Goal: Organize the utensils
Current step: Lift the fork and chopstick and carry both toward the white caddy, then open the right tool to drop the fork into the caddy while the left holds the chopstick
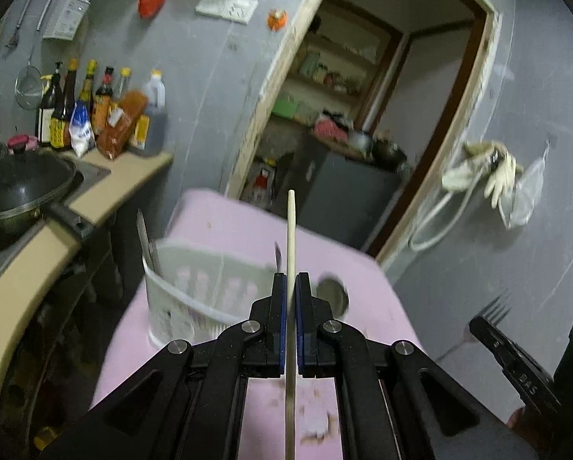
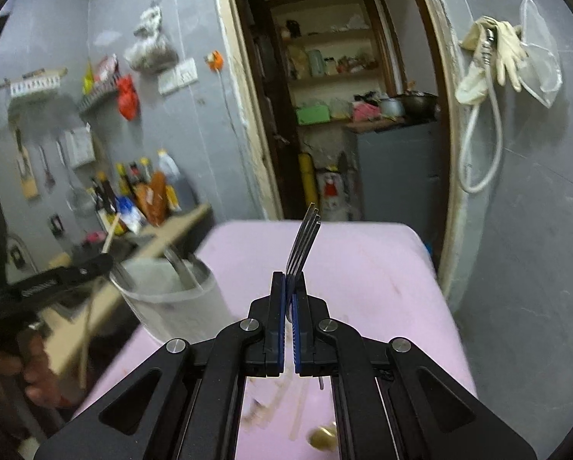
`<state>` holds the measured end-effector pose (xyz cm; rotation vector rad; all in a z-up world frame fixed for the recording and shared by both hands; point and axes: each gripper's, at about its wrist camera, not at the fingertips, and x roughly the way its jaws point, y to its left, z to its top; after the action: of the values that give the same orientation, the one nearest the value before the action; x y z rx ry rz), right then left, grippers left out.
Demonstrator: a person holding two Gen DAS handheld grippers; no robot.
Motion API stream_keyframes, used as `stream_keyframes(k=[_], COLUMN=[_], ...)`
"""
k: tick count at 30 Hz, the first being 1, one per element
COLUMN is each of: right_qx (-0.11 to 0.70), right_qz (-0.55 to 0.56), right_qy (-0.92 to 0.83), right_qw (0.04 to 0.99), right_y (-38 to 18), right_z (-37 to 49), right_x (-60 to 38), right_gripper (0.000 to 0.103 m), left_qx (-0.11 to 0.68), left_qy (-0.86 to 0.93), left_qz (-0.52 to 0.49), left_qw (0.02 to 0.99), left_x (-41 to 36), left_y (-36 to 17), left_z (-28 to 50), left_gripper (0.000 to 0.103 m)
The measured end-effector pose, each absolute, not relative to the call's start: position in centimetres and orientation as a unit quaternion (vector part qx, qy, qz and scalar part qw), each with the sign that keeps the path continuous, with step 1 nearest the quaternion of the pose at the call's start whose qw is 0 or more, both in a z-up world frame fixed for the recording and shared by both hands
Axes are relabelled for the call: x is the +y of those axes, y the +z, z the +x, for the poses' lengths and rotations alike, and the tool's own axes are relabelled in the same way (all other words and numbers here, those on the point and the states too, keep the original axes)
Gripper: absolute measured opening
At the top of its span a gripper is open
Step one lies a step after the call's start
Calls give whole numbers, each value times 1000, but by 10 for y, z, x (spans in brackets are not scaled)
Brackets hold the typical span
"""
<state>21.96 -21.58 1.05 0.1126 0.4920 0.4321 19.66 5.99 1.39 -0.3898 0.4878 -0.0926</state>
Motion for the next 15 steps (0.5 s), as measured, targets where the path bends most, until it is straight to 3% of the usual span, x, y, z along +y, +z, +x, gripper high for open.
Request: stream_keyframes(k=[15], right_qx=[184], right_qz=[122], right_qy=[313], right_qw=[924], right_y=[83], right_z=[243], right_x=[-163], right_gripper=[1], left_qx=[142], left_qy=[-18], left_qz=[-263], left_qw=[954], left_x=[157], left_y=[46], left_z=[256], left_gripper=[2])
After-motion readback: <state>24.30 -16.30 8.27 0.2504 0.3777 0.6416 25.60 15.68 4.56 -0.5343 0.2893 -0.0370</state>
